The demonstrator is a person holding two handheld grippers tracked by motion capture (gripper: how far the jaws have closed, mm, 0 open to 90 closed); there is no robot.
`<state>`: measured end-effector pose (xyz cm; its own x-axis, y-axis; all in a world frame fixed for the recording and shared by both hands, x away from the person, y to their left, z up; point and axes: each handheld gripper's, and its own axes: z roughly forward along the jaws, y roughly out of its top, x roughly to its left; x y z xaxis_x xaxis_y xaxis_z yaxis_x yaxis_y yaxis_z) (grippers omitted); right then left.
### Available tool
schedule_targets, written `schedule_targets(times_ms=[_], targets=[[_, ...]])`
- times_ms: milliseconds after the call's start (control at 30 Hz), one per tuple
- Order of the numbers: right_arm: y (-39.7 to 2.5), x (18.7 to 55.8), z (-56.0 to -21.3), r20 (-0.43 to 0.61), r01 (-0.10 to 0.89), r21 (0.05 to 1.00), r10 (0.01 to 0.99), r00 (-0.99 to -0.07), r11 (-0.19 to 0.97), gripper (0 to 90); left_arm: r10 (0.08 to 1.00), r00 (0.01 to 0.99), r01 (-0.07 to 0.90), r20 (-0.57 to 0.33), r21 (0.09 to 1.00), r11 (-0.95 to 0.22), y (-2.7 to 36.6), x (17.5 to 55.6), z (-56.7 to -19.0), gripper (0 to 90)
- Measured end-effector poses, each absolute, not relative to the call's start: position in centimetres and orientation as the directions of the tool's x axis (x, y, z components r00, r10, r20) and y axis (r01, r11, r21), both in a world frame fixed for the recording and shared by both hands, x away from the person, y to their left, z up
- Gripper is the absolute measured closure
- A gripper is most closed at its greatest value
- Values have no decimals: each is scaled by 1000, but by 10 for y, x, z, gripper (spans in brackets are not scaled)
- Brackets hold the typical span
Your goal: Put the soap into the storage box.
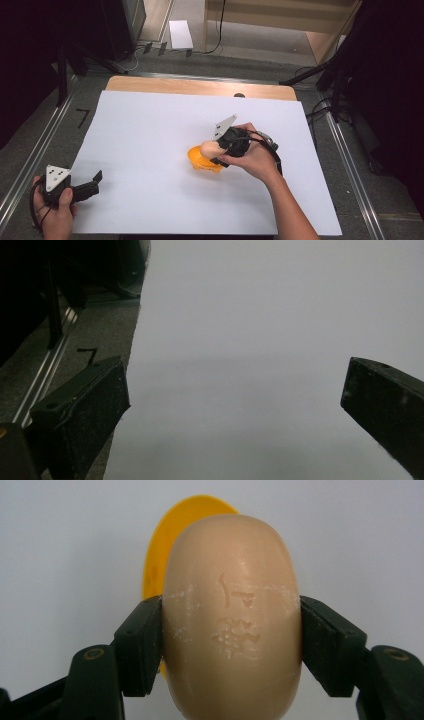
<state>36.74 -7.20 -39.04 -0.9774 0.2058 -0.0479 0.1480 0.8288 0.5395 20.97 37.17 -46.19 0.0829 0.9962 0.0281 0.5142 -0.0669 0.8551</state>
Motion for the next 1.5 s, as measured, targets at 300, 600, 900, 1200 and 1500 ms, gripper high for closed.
schedule_targets(times_ms=[300,600,900,1200,1500], targets=[[-56,371,-395,-25,135,511,172,-985,849,331,996,86,515,29,854,-69,372,210,-462,0],[-53,372,-399,7,151,483,168,-986,862,330,996,87,516,26,854,-67,372,210,-462,0],[-51,375,-402,26,178,480,189,-982,859,327,996,84,515,26,854,-66,372,210,-462,0],[-54,375,-399,50,204,501,207,-977,841,301,996,83,515,25,855,-64,372,210,-462,0],[-71,375,-397,52,240,537,253,-966,808,287,996,84,516,25,854,-65,372,210,-462,0]])
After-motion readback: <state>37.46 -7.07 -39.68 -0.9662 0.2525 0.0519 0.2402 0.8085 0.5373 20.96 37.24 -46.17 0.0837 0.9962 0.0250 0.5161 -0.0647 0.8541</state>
